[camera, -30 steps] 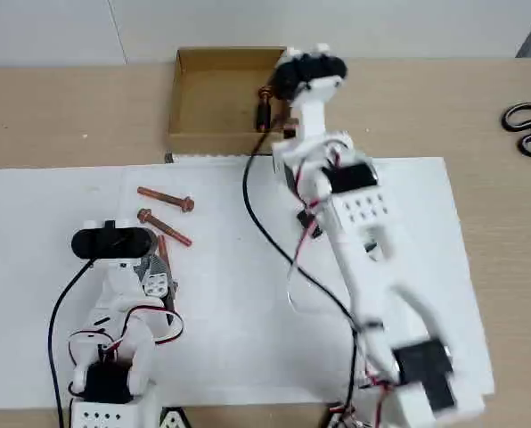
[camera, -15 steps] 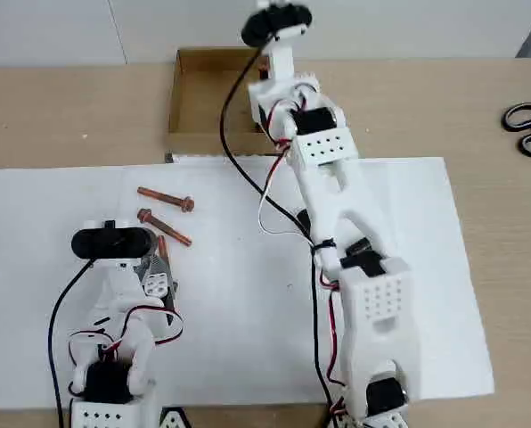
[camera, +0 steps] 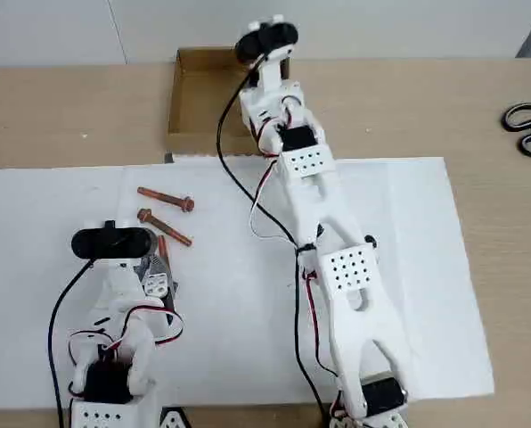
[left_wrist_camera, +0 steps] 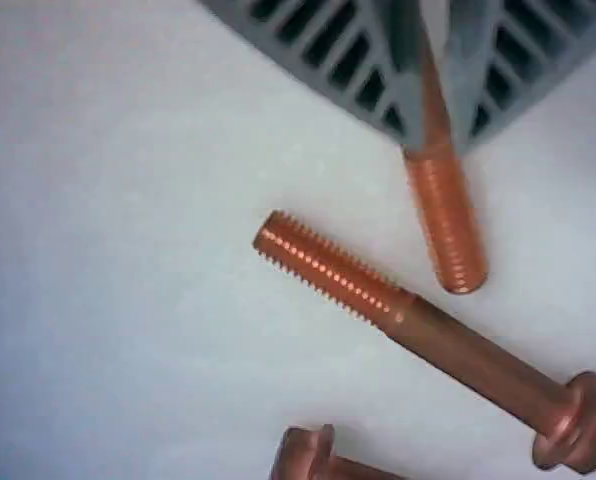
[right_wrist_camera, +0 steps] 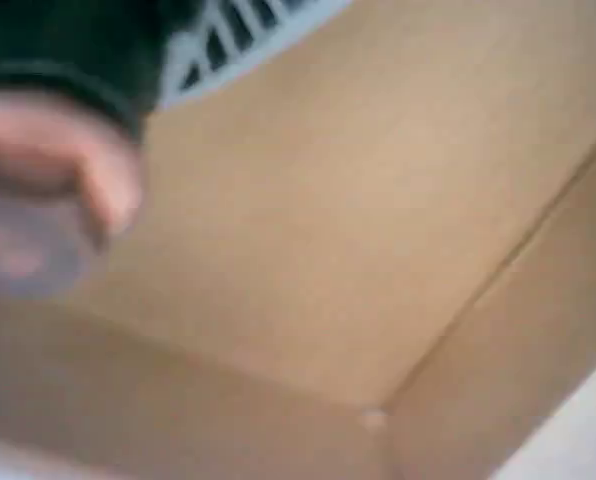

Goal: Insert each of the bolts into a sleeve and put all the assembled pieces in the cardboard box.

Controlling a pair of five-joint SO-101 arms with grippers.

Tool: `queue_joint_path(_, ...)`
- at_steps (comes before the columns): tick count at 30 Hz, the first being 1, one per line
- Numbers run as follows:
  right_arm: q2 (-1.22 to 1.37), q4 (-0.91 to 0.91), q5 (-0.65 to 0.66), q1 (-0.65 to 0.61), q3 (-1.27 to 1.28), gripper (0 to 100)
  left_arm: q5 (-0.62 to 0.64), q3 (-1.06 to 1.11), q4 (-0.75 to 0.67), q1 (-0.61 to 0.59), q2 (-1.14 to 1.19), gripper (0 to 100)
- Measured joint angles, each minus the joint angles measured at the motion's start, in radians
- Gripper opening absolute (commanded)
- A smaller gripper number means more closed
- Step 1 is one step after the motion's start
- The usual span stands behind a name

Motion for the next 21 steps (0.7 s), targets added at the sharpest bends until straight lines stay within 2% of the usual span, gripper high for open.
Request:
queue_joint_path(3,0.031,0.060,0.000,-0.017,-0.041,26.2,0.000,0.000,0.000,0.000,0.000,1)
queue_joint_path(12,0.041,0.193,-0.026,-0.015,-0.249,19.5,0.000,0.000,0.000,0.000,0.000,1)
queue_joint_path(17,0.031,0.391,-0.034,-0.002,-0.325,17.0,0.000,0.000,0.000,0.000,0.000,1)
queue_joint_path(21,-0.061,0.644,-0.037,0.029,-0.325,15.8,0.000,0.000,0.000,0.000,0.000,1)
